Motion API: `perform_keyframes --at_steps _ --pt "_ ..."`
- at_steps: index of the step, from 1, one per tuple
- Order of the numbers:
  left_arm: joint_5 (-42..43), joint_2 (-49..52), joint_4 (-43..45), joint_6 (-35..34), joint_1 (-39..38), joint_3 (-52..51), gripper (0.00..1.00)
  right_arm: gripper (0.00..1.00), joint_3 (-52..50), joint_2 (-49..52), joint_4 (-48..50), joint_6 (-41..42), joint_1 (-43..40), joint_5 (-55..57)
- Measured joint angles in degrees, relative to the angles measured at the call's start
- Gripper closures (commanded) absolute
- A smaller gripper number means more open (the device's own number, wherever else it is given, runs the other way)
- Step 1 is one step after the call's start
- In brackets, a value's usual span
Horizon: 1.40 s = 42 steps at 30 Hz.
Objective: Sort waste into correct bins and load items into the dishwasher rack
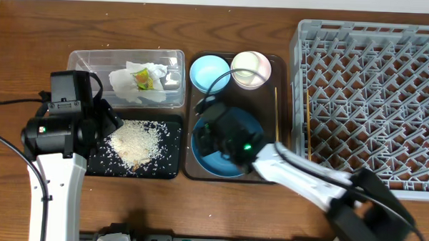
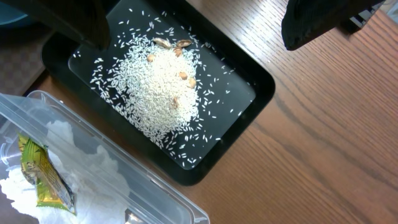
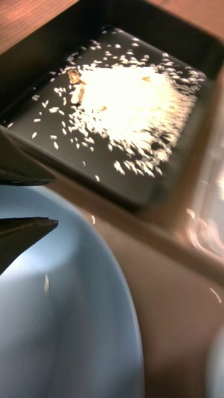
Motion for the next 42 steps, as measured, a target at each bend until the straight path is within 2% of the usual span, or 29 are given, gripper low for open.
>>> perform_keyframes --at_steps 9,18,23,33,42 --pt "0.0 0.0 0.0 0.0 0.0 0.0 0.09 0.84 0.7 -19.9 -21.1 -3.7 -12.2 4.1" --pt "0.0 0.0 0.0 0.0 0.0 0.0 0.09 0.86 0.8 -21.6 -37.0 -4.0 -18.9 10.0" --pt "0.0 0.0 0.0 0.0 0.0 0.0 0.09 0.95 0.8 -19.9 -37.8 -4.3 -19.6 13.4" --pt "0.0 0.0 0.0 0.0 0.0 0.0 0.09 0.97 0.8 -11.1 -35.1 -0.2 -19.2 13.1" --pt "0.0 0.0 0.0 0.0 0.0 0.0 0.09 0.96 0.8 -4.0 -32.0 1.5 -15.1 11.5"
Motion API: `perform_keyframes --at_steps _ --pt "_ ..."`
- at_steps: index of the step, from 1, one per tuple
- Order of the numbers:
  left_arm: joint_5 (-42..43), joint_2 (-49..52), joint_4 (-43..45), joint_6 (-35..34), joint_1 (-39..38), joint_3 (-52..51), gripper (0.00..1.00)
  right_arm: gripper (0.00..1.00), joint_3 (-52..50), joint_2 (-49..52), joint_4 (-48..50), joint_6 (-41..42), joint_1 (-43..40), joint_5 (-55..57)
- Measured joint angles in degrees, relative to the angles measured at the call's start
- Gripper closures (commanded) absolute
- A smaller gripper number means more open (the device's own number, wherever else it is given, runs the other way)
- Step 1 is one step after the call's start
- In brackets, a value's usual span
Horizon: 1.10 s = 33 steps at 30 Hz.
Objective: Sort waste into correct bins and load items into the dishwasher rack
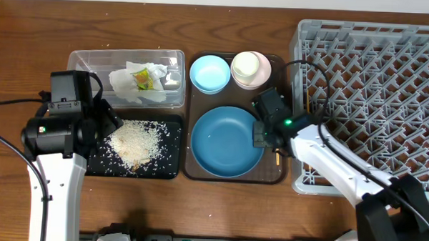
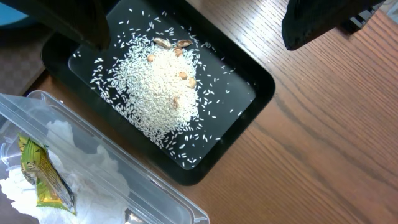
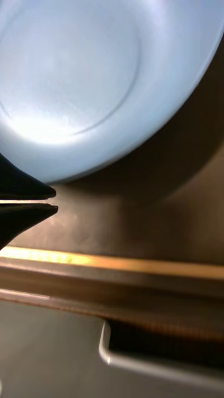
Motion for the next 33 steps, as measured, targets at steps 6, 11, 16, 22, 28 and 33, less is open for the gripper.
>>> perform_keyframes --at_steps 6,11,16,22,28,33 --pt "0.0 0.0 0.0 0.0 0.0 0.0 0.09 0.94 0.0 0.8 1.9 0.3 2.1 -0.7" --pt "0.0 0.0 0.0 0.0 0.0 0.0 0.09 0.92 0.0 0.8 2.3 0.3 1.9 -0.7" --pt "0.0 0.0 0.0 0.0 0.0 0.0 0.09 0.87 0.0 0.8 1.1 -1.6 -1.0 -0.5" --pt "0.0 0.0 0.0 0.0 0.0 0.0 0.09 0.84 0.0 0.8 1.2 -2.5 -3.5 2.5" --pt "0.0 0.0 0.0 0.0 0.0 0.0 0.09 0.83 0.0 0.8 1.4 -2.4 -3.7 4.4" --pt "0.0 0.0 0.0 0.0 0.0 0.0 0.09 0.83 0.0 1.0 2.0 -1.7 -3.7 5.0"
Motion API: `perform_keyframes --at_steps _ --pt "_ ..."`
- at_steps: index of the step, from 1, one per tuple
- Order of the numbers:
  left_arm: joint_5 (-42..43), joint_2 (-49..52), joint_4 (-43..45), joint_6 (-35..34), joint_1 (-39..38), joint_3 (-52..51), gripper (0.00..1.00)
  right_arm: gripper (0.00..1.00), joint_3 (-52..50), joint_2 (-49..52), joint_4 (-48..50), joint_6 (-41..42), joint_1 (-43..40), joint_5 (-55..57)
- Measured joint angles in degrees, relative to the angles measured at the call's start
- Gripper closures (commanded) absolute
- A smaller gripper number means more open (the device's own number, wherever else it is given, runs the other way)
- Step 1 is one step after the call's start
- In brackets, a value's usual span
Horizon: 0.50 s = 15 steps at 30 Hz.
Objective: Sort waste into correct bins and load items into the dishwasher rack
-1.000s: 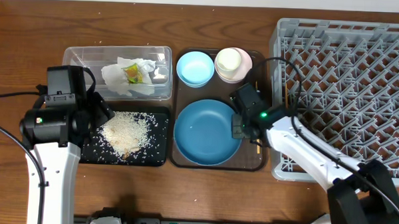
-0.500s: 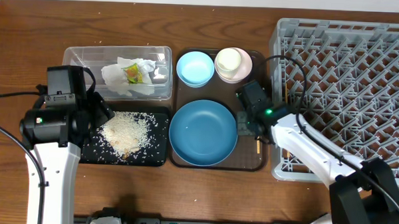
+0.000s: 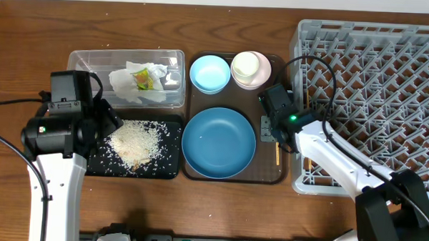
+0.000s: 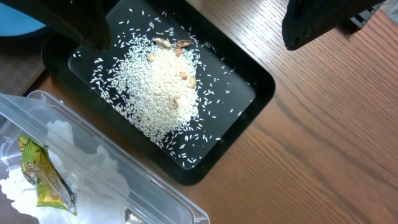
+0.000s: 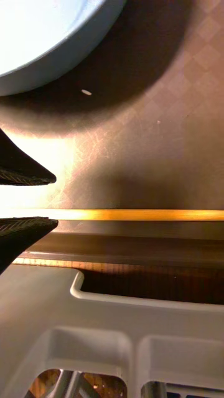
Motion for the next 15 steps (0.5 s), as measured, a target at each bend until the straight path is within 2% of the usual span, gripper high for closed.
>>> perform_keyframes --at_steps 15 --pt "0.0 0.0 0.0 0.0 0.0 0.0 0.09 0.77 0.0 2.6 2.0 0.4 0.0 2.8"
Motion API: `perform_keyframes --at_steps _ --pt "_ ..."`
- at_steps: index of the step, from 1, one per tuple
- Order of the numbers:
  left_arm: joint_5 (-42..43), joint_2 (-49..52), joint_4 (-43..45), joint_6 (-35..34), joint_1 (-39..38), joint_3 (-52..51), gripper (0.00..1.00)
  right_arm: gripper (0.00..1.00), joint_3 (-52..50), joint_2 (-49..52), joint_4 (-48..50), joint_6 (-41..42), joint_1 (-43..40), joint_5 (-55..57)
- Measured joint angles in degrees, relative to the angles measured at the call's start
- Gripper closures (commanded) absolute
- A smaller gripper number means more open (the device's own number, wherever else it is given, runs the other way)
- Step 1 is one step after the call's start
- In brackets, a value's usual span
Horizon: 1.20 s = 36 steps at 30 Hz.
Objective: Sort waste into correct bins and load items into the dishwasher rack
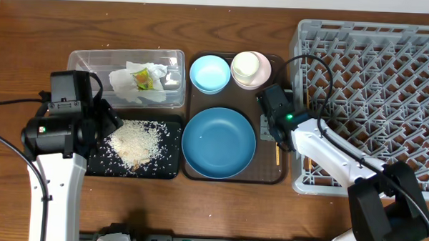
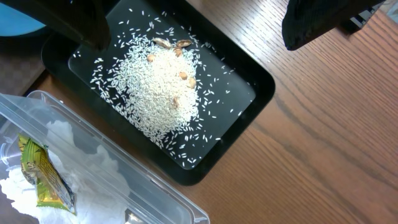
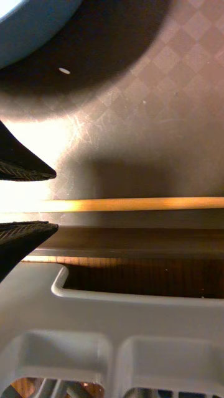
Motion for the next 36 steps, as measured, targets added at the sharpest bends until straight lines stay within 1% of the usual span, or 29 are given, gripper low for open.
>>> perform_keyframes --at_steps 2,12,22,24,29,36 --pt "0.0 0.0 0.0 0.0 0.0 0.0 0.09 0.75 0.0 0.0 0.2 0.2 0.0 0.2" --pt "0.0 0.0 0.0 0.0 0.0 0.0 0.09 0.75 0.0 3.3 1.4 0.4 0.0 0.3" --pt "0.0 0.0 0.0 0.0 0.0 0.0 0.09 0.75 0.0 3.6 1.7 0.4 0.0 0.2" --pt "0.0 0.0 0.0 0.0 0.0 0.0 0.09 0.75 0.0 3.6 1.7 0.4 0.0 0.2" --pt "0.0 0.0 0.0 0.0 0.0 0.0 0.09 0.67 0.0 3.6 1.8 0.4 0.0 0.2" --pt "0.0 0.0 0.0 0.0 0.0 0.0 0.09 0.68 0.0 3.6 2.0 0.4 0.0 0.2"
